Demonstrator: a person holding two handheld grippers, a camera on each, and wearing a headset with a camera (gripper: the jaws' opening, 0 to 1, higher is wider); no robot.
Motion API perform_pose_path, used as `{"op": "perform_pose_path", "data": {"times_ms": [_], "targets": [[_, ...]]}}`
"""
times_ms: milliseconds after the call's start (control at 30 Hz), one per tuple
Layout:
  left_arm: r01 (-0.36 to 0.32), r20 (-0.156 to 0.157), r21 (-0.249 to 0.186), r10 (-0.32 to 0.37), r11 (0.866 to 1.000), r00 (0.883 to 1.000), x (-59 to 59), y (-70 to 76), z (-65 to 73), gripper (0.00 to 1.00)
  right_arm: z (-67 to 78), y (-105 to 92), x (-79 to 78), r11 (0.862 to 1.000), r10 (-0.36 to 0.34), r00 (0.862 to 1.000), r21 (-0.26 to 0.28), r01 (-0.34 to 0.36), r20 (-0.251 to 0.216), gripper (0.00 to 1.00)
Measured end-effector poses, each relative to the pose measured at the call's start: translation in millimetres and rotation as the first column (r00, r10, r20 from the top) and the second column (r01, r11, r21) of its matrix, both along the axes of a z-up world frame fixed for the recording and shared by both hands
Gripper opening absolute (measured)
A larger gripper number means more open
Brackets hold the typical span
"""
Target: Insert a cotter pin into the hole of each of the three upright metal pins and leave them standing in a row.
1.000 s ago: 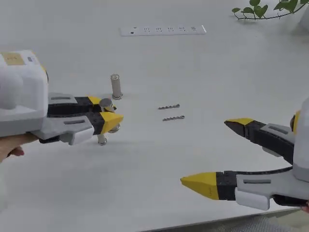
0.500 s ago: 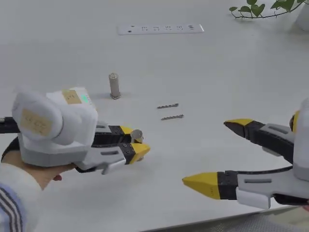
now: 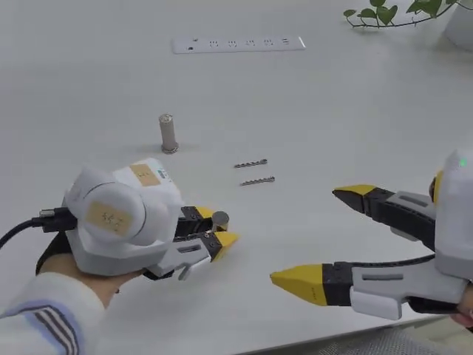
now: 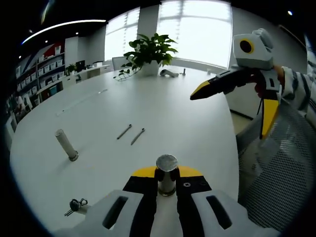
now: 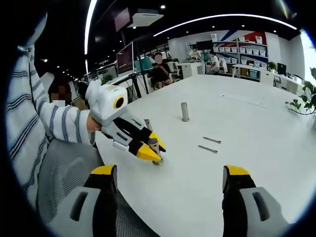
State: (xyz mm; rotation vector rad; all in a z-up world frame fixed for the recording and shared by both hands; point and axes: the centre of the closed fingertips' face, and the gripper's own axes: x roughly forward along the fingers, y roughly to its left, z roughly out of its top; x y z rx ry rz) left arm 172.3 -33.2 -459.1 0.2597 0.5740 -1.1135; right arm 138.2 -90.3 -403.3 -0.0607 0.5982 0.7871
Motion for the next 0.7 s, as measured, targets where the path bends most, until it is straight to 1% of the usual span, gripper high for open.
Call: {"op": "perform_pose_path", "data": {"times_ms": [133,200,333,367,467,500,533,567,700], "targets": [[-0.013,-0.007,0.002,0.013,1.000,1.000,-0.5,0.1,-2.8,0.10,0.2,2.6,1.1,1.000,0.005,1.000,-0.001,-0.005,0.003,0.87],[-0.014,0.026,0.023,0.014,1.000,1.000,-0.2,0.9,-4.0,0.10,0.4,3.3,1.7,1.000,0.005,1.000,-0.001,-0.005,0.005,0.86],[-0.030,0.009,0.009,0.030,1.000,1.000,-0.4,0.7,-5.5,0.10,-0.5,2.9,1.3,1.000,0.006,1.000,-0.004,-0.005,0.005,0.86],[-0.032,0.015,0.004,0.032,0.999,0.999,0.0,0.1,-4.8,0.10,-0.8,2.5,1.0,1.000,0.005,1.000,-0.005,-0.005,0.005,0.86],[-0.042,0.006,-0.007,0.042,0.999,0.999,-0.8,-0.7,-4.8,0.10,-1.3,1.6,0.2,1.000,0.002,1.000,-0.004,-0.002,0.004,0.86],[-0.056,-0.003,-0.016,0.056,0.998,0.998,-0.8,-0.5,-4.8,0.10,-1.7,1.1,-0.2,1.000,0.000,1.000,-0.004,0.000,0.003,0.86],[-0.059,-0.005,-0.020,0.059,0.998,0.998,-1.2,0.0,-4.8,0.10,-2.2,0.8,-0.5,1.000,0.000,1.000,-0.005,0.000,0.002,0.86],[-0.059,-0.005,-0.026,0.059,0.998,0.998,-1.9,0.8,-5.0,0.10,-2.7,0.5,-0.7,1.000,-0.001,1.000,-0.007,0.001,0.001,0.86],[-0.042,0.010,-0.028,0.042,0.999,0.999,-4.8,0.0,-5.4,0.11,-4.7,0.4,-1.2,1.000,-0.001,1.000,-0.008,0.001,-0.003,0.86]]}}
